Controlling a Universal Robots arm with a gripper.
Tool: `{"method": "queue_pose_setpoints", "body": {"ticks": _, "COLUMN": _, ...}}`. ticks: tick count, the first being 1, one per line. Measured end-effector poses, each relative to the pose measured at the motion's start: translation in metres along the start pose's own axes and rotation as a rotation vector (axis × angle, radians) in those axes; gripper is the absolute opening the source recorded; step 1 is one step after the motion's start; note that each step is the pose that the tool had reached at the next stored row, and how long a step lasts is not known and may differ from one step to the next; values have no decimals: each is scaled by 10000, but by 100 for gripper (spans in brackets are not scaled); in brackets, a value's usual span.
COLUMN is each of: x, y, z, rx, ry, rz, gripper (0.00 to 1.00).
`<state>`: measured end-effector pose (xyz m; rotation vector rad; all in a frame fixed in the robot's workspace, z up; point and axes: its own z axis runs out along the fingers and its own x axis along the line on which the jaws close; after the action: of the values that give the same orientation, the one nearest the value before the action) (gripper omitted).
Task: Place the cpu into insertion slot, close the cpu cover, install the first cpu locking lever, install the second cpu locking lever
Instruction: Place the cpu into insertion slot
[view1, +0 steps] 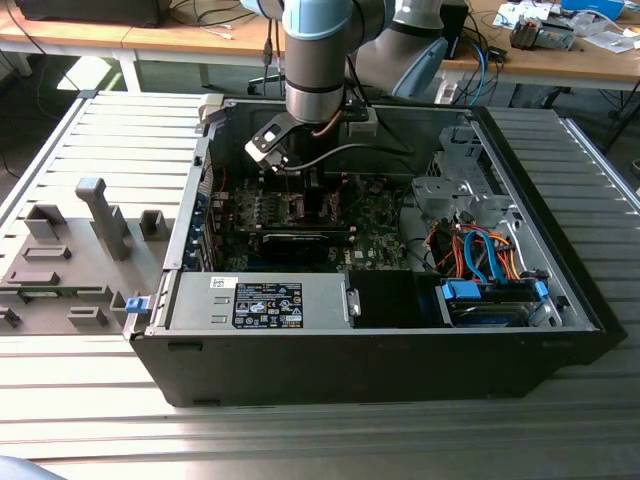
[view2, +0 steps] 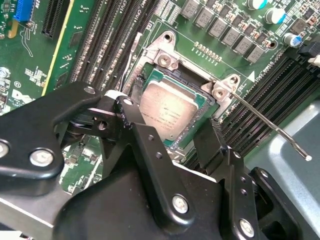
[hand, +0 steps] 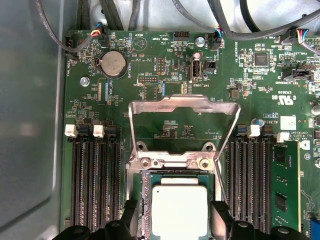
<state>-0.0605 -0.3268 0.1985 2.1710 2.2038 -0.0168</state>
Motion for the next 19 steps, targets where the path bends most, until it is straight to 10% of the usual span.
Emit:
{"method": "queue_pose_setpoints", "body": {"ticks": 10, "x": 42, "y": 1, "z": -11, "rx": 0, "ry": -1, "rz": -1, "gripper": 68}}
{"method": "queue_pose_setpoints", "body": {"ticks": 19, "x": 33, "y": 5, "z": -178, "rx": 1, "ry": 7, "rz": 0, "gripper": 60}}
